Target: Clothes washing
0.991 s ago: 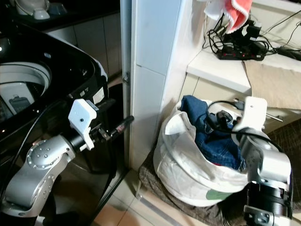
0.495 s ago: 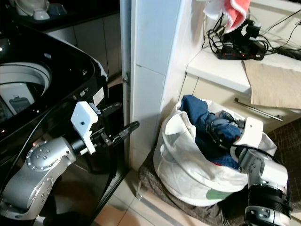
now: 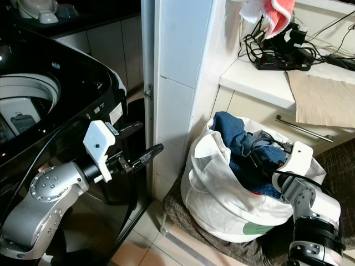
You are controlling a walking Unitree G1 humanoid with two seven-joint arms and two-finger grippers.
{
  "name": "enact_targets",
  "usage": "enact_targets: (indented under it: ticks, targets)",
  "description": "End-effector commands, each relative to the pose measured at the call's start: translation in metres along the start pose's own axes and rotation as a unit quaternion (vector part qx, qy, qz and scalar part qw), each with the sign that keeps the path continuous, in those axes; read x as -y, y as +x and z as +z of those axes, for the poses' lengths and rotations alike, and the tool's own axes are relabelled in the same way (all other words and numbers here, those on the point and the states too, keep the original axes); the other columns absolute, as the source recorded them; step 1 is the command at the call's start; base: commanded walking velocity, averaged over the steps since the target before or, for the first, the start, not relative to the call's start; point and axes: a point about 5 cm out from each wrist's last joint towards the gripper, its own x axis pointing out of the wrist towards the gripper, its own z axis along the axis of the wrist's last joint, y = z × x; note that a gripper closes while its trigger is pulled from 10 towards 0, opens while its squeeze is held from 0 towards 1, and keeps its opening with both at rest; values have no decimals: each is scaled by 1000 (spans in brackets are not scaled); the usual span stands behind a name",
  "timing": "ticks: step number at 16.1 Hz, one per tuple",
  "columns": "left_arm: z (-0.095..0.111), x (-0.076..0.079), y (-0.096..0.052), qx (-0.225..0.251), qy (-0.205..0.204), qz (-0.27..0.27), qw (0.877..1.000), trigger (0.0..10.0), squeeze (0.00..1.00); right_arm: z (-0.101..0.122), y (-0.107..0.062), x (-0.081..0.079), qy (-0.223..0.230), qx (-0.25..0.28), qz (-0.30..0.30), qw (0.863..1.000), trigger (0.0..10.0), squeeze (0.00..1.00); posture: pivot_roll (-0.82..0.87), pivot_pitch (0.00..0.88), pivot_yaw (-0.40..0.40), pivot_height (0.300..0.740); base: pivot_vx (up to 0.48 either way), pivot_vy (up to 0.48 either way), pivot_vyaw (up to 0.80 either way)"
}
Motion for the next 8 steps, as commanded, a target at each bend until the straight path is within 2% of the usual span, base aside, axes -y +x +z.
enact_targets:
  ticks: [1,5,8]
  targets:
    - [1,4,2,-2,7,-12,1000,10000,0,5,0,-2,12,12,10,1000,0,0,-7,0,-79,740,0,0,0]
    - [0,7,1,-4,-3,-25,1000,10000,0,4,0,-2,11,9,14,1000,0,0,-8,0,-77,740,0,0,0]
    - [1,21,-8,-1,-65,-115,991,10000,0,4,0,-3,10,9,18,1000,0,0,-10,0,-78,740,0,0,0]
